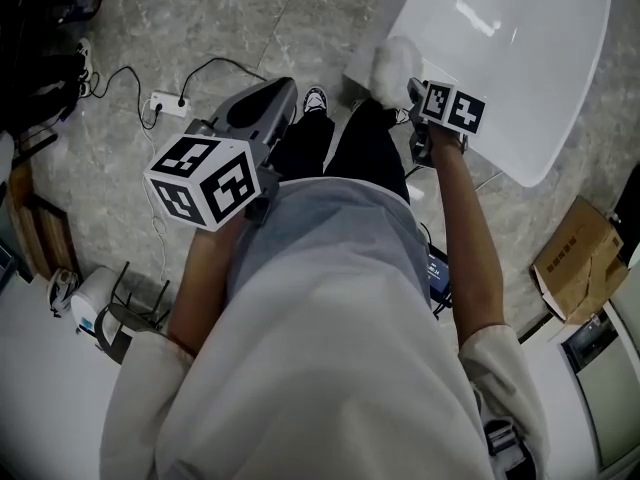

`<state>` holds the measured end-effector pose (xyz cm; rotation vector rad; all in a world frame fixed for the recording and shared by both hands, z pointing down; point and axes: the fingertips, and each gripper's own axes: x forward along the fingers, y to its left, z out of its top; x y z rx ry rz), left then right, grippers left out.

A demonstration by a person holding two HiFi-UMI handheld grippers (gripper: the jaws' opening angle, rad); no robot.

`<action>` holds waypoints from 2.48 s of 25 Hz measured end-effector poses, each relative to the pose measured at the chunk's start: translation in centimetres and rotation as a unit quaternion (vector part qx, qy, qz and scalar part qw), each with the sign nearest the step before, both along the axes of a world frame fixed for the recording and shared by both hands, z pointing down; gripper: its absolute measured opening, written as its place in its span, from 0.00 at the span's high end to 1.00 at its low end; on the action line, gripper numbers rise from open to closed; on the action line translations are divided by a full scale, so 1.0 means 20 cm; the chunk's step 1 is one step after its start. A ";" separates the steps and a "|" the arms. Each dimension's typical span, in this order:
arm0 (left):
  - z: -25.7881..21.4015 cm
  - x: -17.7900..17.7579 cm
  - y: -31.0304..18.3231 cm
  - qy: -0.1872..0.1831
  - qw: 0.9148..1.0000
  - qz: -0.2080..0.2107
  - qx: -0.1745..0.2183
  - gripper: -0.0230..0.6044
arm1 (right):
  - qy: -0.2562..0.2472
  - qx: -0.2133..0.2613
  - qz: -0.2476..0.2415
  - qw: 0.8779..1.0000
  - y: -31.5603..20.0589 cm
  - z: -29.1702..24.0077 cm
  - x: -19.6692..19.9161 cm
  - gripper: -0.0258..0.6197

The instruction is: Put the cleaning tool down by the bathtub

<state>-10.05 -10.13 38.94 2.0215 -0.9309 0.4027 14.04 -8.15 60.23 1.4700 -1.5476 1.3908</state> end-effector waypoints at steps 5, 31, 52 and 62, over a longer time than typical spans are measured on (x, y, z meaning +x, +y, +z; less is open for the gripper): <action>-0.02 0.03 0.01 -0.031 0.999 0.025 0.027 0.96 | -0.004 0.020 0.011 1.000 0.02 -0.07 0.02 0.80; -0.27 0.17 -0.01 0.017 0.996 0.055 0.074 0.96 | -0.062 0.156 0.028 0.985 0.07 -0.72 -0.01 0.85; -0.33 0.27 -0.05 0.025 0.991 0.079 0.103 0.96 | -0.065 0.237 0.014 0.969 0.17 -1.11 0.00 0.91; -0.35 0.29 -0.10 0.020 0.989 0.093 0.111 0.96 | -0.030 0.276 0.032 0.960 0.16 -1.24 0.06 0.93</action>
